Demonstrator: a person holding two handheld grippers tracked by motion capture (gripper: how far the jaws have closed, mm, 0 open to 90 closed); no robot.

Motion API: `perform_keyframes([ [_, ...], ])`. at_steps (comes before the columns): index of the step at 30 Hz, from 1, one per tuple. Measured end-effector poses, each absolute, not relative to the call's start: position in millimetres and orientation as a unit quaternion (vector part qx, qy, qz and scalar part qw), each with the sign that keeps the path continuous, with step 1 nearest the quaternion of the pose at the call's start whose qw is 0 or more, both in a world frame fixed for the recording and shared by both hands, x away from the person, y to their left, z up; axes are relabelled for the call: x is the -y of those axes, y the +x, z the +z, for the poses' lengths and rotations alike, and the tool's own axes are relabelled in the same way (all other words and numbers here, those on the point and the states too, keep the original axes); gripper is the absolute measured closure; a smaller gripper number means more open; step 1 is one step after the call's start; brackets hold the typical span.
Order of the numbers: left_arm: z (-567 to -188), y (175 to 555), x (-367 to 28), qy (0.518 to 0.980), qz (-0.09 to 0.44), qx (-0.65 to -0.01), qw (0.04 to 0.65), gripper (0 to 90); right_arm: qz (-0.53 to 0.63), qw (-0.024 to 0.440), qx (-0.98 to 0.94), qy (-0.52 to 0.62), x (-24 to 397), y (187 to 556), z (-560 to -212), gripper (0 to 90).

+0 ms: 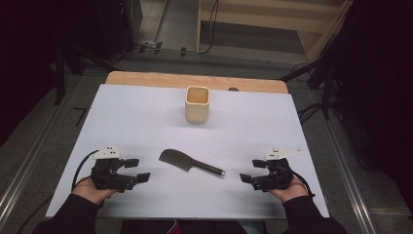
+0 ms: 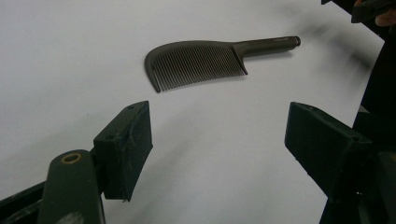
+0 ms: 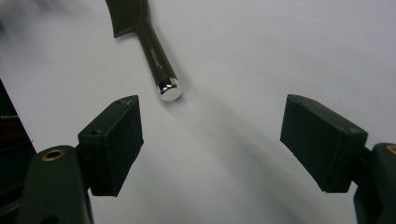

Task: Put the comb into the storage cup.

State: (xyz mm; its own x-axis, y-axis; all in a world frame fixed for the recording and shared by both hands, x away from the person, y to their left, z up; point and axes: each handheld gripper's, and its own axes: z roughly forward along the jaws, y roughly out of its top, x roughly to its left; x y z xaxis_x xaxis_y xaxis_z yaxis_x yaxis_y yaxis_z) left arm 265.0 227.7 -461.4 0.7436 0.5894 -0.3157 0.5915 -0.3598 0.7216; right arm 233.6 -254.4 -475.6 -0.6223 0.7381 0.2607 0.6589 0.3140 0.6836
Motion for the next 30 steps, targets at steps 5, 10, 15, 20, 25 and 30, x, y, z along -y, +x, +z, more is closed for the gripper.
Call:
perform_keyframes([
  [5,-461.1,266.2,-227.1,0.823,-0.001,-0.361,0.439,23.6,0.398,0.048,-0.809,0.431,255.4,233.0,-476.0,19.2],
  [10,-461.0,266.4,-227.1,0.823,0.000,-0.363,0.438,23.6,0.399,0.047,-0.809,0.430,255.3,233.5,-476.3,19.2],
  [15,-461.1,266.5,-227.3,0.823,-0.002,-0.363,0.437,23.7,0.399,0.047,-0.809,0.429,255.8,233.6,-476.4,19.3],
  [20,-460.3,266.0,-228.7,0.821,-0.001,-0.365,0.439,23.7,0.398,0.048,-0.811,0.426,255.4,232.6,-476.2,19.2],
  [25,-460.0,266.5,-229.6,0.819,0.000,-0.368,0.440,23.7,0.401,0.047,-0.810,0.425,256.5,232.5,-476.2,19.2],
  [30,-460.5,266.6,-229.3,0.819,0.000,-0.368,0.440,23.7,0.401,0.045,-0.810,0.425,256.7,233.0,-476.5,19.2],
])
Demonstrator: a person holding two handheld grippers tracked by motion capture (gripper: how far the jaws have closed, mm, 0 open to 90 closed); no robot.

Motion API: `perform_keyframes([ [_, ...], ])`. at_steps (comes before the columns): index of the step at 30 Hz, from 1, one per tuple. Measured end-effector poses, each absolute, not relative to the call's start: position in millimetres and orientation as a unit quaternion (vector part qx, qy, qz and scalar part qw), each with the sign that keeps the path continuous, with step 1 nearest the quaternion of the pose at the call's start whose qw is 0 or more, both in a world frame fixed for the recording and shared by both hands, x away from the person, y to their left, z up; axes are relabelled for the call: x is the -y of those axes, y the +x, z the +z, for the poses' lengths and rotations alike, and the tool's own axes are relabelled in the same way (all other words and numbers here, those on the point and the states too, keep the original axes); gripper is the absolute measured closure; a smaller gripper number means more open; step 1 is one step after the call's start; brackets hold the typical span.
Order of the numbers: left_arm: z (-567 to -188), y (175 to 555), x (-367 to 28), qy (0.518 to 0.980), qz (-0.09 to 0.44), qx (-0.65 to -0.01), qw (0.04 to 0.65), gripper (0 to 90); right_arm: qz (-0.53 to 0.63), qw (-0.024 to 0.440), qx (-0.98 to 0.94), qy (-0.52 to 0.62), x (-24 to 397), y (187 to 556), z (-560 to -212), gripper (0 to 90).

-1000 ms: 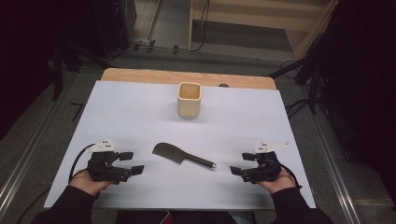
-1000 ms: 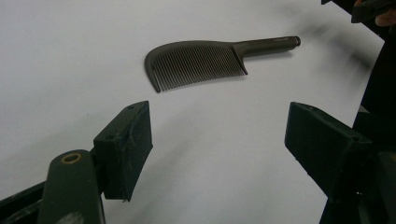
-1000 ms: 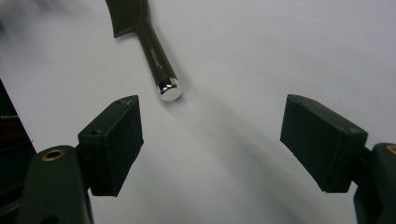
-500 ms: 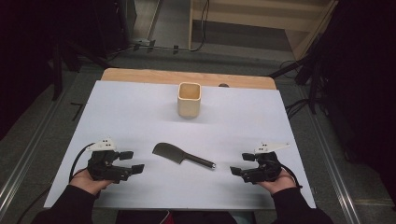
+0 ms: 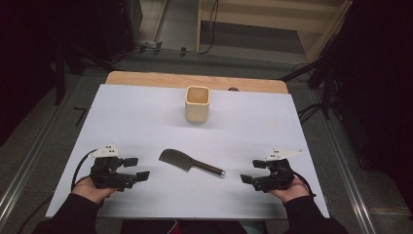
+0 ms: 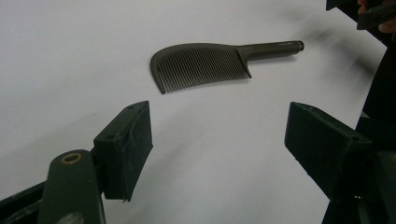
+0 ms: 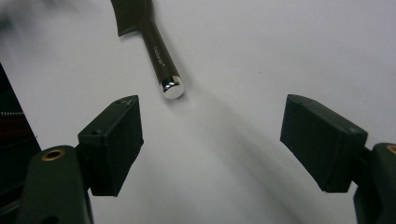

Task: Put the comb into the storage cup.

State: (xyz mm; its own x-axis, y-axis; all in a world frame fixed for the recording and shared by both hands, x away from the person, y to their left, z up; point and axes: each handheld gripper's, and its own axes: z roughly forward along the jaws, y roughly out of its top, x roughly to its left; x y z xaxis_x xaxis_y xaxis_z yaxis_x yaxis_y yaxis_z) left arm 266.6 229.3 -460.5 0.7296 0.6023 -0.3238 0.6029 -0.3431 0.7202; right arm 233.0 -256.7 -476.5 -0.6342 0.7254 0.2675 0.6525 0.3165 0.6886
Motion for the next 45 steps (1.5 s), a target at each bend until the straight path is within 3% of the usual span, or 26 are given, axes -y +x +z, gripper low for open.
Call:
perform_keyframes([
  [45,-461,267,-229,0.820,0.000,-0.368,0.438,23.7,0.416,0.042,-0.810,0.412,254,253,-479,19.2],
])
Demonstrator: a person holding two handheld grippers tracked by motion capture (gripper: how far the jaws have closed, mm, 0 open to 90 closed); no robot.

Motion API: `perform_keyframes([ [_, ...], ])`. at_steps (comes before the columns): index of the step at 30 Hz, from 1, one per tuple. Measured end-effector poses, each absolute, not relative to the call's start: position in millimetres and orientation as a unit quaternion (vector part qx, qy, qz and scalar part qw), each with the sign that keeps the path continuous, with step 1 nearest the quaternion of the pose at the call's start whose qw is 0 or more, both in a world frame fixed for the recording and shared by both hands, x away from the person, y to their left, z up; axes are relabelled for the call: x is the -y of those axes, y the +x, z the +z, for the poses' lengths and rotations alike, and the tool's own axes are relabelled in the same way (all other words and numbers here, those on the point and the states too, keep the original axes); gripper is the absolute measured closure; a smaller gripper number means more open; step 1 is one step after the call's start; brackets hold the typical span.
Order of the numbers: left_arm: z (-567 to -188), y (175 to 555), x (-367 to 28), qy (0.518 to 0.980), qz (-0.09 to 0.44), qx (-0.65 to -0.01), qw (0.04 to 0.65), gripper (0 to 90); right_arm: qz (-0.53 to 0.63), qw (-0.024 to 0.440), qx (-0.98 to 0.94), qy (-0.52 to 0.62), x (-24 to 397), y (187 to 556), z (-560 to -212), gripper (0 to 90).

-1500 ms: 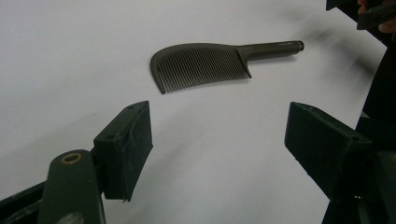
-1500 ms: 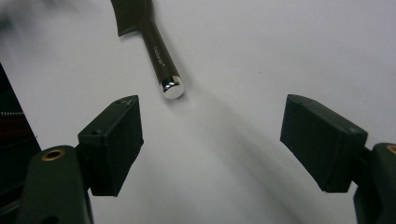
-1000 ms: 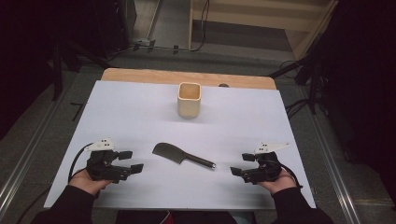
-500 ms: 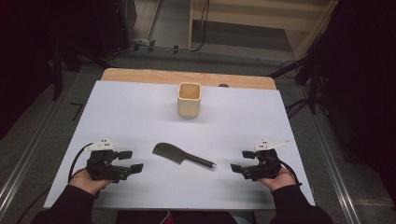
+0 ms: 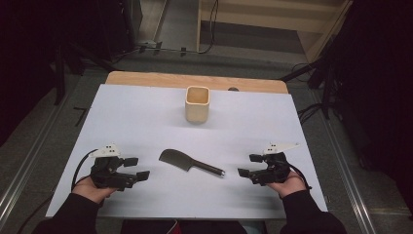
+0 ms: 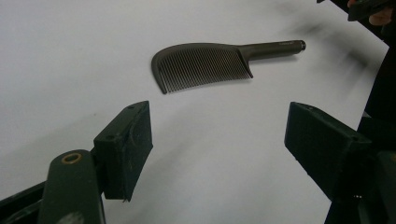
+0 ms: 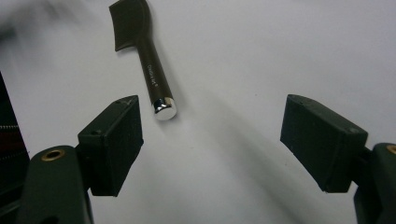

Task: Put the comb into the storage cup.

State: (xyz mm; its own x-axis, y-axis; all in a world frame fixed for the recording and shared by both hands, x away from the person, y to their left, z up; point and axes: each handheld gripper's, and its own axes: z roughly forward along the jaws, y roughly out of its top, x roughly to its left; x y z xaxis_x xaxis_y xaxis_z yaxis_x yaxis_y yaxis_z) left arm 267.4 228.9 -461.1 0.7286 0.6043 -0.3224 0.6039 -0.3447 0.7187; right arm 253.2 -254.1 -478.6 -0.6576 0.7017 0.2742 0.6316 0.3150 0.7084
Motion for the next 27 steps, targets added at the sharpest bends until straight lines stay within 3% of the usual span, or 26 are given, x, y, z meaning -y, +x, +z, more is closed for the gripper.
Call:
perform_keyframes([
  [27,-461,267,-228,0.821,0.002,-0.367,0.438,23.7,0.434,0.031,-0.813,0.387,231,270,-466,19.1],
])
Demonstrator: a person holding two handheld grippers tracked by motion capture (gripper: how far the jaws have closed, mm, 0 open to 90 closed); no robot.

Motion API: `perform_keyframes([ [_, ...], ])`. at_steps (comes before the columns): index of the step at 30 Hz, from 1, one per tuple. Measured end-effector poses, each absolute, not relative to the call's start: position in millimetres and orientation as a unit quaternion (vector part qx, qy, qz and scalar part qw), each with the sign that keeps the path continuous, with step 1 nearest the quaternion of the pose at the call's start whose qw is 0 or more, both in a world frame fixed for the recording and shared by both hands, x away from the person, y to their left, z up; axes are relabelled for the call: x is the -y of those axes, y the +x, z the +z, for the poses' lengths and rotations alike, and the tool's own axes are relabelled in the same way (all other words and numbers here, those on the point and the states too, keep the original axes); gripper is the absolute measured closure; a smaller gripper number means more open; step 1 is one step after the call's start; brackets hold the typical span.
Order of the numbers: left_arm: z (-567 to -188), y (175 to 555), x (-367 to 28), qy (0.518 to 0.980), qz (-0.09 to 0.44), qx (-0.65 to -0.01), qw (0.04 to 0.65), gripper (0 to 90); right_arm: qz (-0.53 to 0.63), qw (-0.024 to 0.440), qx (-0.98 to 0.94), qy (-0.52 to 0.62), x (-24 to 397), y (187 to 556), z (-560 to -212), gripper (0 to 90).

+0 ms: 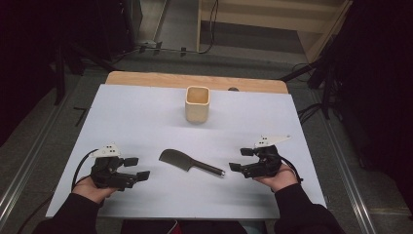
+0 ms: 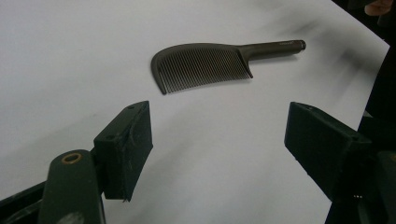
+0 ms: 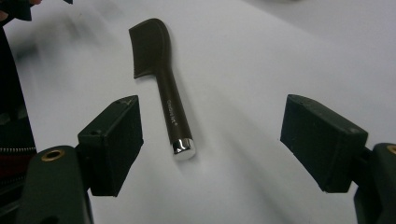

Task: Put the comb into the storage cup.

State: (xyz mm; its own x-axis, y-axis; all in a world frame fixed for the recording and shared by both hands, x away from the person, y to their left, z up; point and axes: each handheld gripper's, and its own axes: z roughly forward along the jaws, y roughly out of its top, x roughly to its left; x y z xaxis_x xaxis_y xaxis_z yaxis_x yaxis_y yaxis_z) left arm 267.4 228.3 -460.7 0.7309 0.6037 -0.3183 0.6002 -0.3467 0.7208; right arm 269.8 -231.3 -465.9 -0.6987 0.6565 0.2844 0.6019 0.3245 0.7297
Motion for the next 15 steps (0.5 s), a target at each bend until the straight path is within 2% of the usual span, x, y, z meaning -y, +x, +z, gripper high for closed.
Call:
perform_keyframes([
  [15,-461,268,-228,0.819,0.001,-0.369,0.439,23.7,0.439,0.031,-0.821,0.362,209,280,-456,19.1],
])
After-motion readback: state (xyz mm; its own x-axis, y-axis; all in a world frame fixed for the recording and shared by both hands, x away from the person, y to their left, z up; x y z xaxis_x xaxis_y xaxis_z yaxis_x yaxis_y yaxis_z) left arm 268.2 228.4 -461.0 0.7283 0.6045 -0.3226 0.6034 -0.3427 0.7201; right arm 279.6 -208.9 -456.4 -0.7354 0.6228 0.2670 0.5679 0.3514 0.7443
